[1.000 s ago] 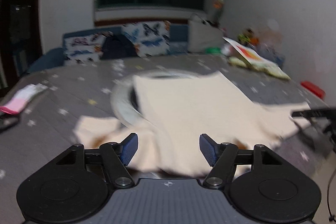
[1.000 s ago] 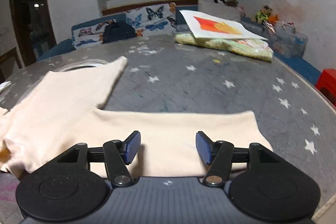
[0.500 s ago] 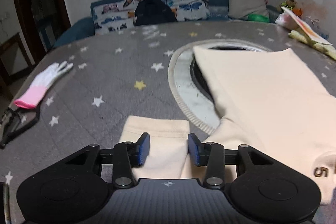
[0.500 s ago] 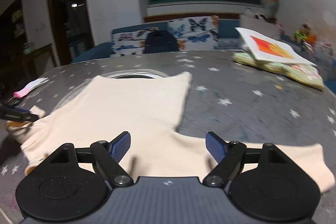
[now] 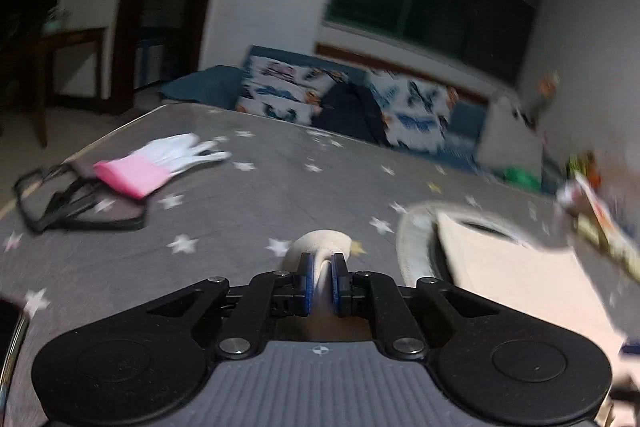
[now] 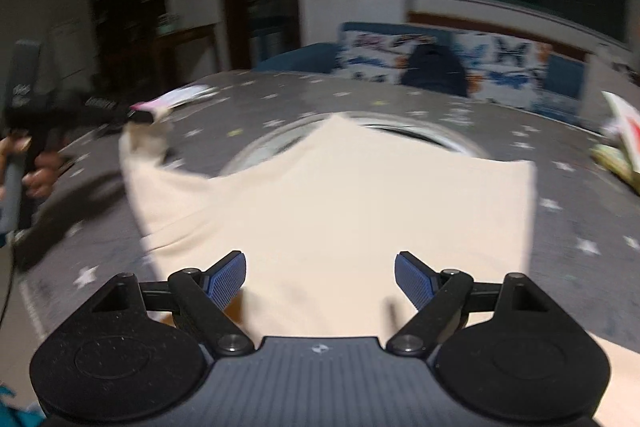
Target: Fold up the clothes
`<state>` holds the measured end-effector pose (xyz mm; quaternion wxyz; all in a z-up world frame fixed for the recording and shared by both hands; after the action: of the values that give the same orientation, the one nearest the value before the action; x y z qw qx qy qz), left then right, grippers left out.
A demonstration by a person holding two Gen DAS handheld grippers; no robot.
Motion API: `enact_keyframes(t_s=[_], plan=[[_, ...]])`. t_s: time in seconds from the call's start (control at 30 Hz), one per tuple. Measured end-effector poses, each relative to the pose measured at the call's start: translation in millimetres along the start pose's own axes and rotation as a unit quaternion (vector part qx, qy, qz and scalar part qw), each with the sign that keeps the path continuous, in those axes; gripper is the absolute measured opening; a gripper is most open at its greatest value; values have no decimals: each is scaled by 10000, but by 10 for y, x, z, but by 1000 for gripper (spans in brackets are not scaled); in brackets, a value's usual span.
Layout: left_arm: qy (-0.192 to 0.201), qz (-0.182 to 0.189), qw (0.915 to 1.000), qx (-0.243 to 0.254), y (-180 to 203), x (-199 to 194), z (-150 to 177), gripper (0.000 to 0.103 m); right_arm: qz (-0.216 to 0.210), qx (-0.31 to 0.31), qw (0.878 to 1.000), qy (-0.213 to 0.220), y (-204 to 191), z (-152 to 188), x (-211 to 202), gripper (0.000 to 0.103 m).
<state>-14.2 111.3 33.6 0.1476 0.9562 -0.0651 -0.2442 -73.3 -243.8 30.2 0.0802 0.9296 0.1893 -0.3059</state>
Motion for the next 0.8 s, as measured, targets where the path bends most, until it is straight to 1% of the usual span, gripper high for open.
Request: enact_keyframes(t_s=[0.07, 0.17, 0.23, 0.27, 0.3, 0.43, 0.5, 0.57, 0.63, 0.7, 0.8], plan=[[40, -21, 9999, -105, -119, -73, 83, 10, -229, -317, 9991, -151, -175, 39, 32, 83], [43, 97, 9995, -285, -248, -198, 210, 10, -519, -770, 9950, -373, -372, 143, 16, 83], [-64, -77, 9994, -318, -311, -243, 274, 10, -705, -1033, 9909, -495, -472, 216, -27, 83], [-123, -161, 9993, -328, -336, -254, 297, 13, -788, -1132, 9889, -554, -504, 247, -55, 83], [-190, -241, 9990, -331, -355, -252, 309, 13, -850, -1227, 9869, -609, -534, 271, -83, 83], [-348, -552, 9976, -238, -399, -234, 326, 14, -983, -1577, 9802, -677, -615, 300, -192, 83], [-344, -575, 9976, -190, -402, -221, 328, 14, -1091, -1625, 9783, -681, -613, 257, -235, 83], [-366, -669, 9970, -95, -388, -187, 319, 14, -1043, -1581, 9803, -557, -604, 212, -280, 83], [-388, -764, 9963, 0, -373, -154, 310, 14, -1035, -1412, 9840, -343, -578, 134, -316, 83], [-416, -829, 9957, 1, -383, -119, 304, 14, -1059, -1185, 9871, -218, -562, 90, -290, 83], [-425, -1005, 9940, -5, -417, -118, 283, 15, -1253, -946, 9869, -379, -586, 104, -168, 83]])
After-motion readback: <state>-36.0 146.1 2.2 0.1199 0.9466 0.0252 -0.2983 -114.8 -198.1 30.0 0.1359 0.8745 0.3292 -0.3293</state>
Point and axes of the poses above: each gripper's, at about its wrist camera, not at the fingertips, and x roughly the way its jaws point, y to its right, z to its underside, the point moved 2 cm from there along x, roughly the way its jaws point, and after that the axes turned 8 degrees about z, right-handed, at the moved point
